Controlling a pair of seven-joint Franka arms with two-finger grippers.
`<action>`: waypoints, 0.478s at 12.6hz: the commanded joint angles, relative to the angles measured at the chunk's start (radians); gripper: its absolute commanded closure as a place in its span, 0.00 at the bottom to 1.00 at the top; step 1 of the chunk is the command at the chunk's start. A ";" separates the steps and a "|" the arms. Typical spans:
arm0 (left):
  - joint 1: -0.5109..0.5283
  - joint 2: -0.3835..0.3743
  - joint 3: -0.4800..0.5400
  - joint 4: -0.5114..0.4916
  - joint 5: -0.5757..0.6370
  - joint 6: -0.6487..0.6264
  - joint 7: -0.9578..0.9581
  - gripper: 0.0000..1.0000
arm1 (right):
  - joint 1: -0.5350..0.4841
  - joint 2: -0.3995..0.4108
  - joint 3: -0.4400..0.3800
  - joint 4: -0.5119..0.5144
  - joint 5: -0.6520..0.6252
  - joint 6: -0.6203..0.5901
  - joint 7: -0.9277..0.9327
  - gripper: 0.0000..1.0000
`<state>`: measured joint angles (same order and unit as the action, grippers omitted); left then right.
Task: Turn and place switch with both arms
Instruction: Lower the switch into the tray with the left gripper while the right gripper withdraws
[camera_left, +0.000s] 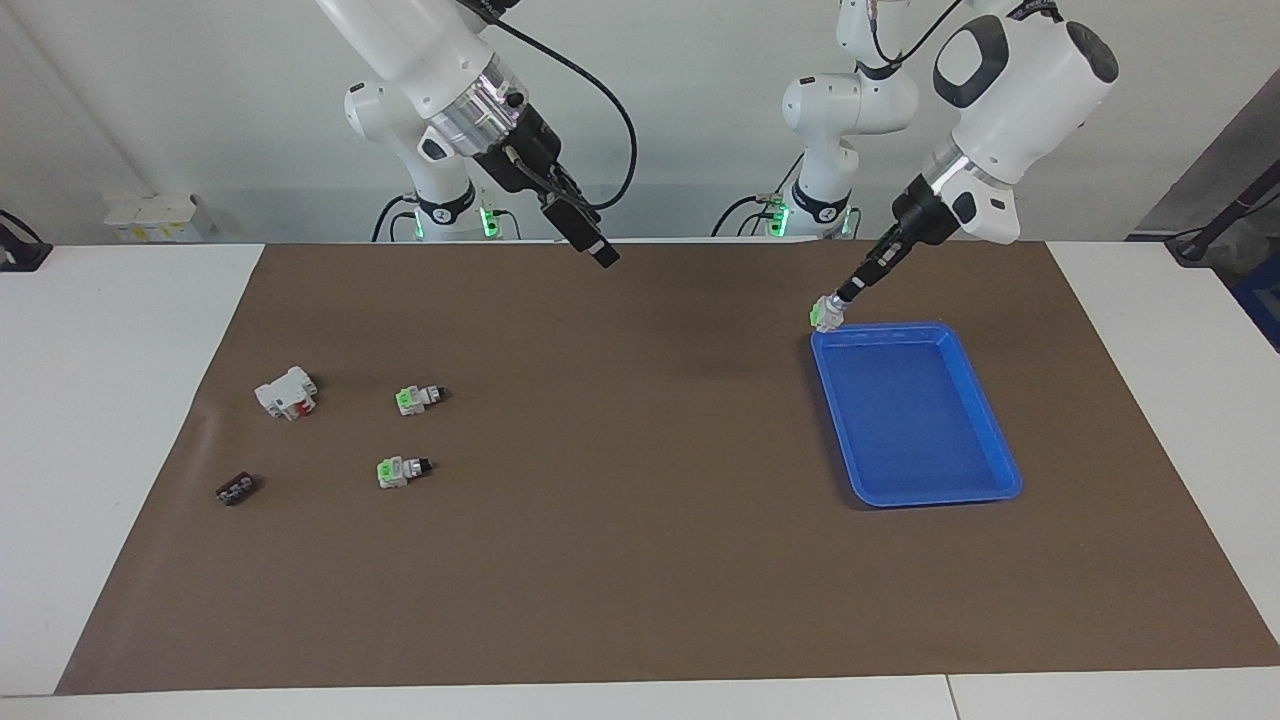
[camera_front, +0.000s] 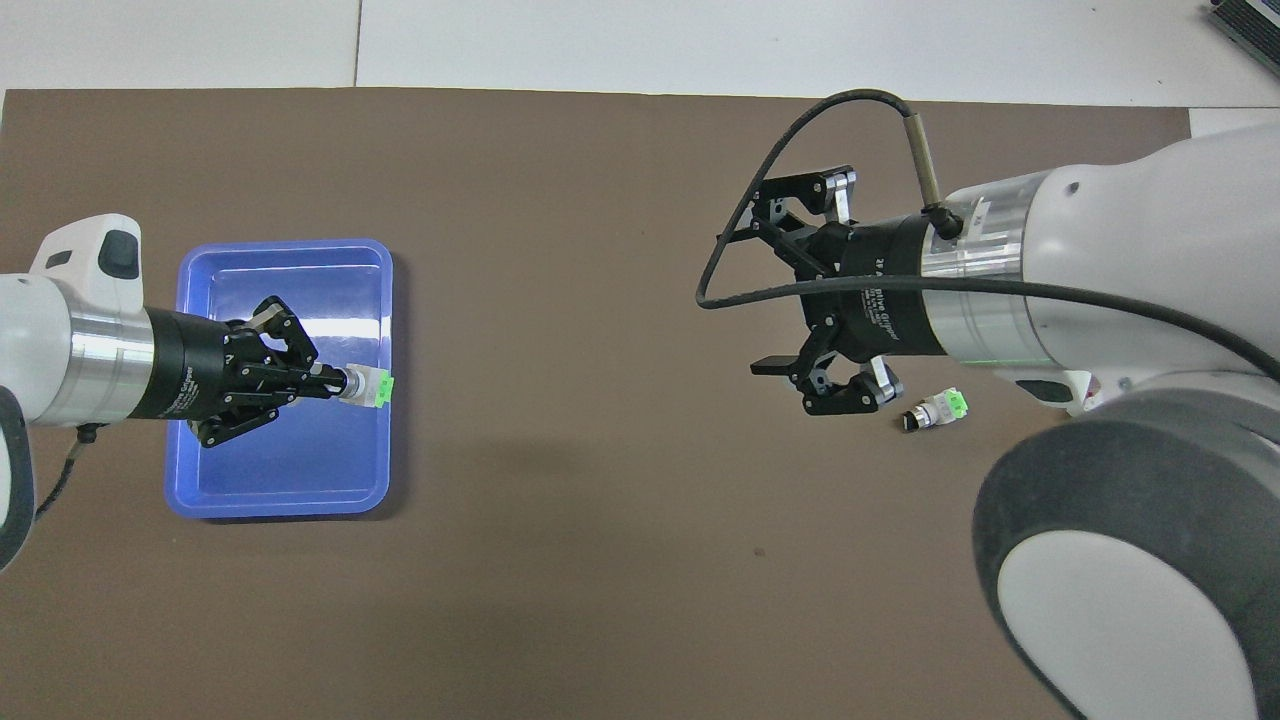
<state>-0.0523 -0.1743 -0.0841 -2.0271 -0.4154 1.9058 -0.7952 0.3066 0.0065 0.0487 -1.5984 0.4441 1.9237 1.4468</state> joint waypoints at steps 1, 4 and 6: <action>0.032 -0.028 -0.006 -0.120 0.073 0.120 0.126 1.00 | -0.075 -0.028 0.010 -0.003 -0.103 -0.076 -0.225 0.01; 0.040 0.007 -0.006 -0.202 0.170 0.195 0.304 1.00 | -0.171 -0.034 0.011 -0.002 -0.223 -0.167 -0.638 0.01; 0.060 0.041 -0.006 -0.229 0.171 0.266 0.358 1.00 | -0.217 -0.036 0.008 0.001 -0.323 -0.204 -0.916 0.01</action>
<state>-0.0128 -0.1502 -0.0832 -2.2195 -0.2676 2.1029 -0.5022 0.1296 -0.0184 0.0454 -1.5976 0.1929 1.7555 0.7527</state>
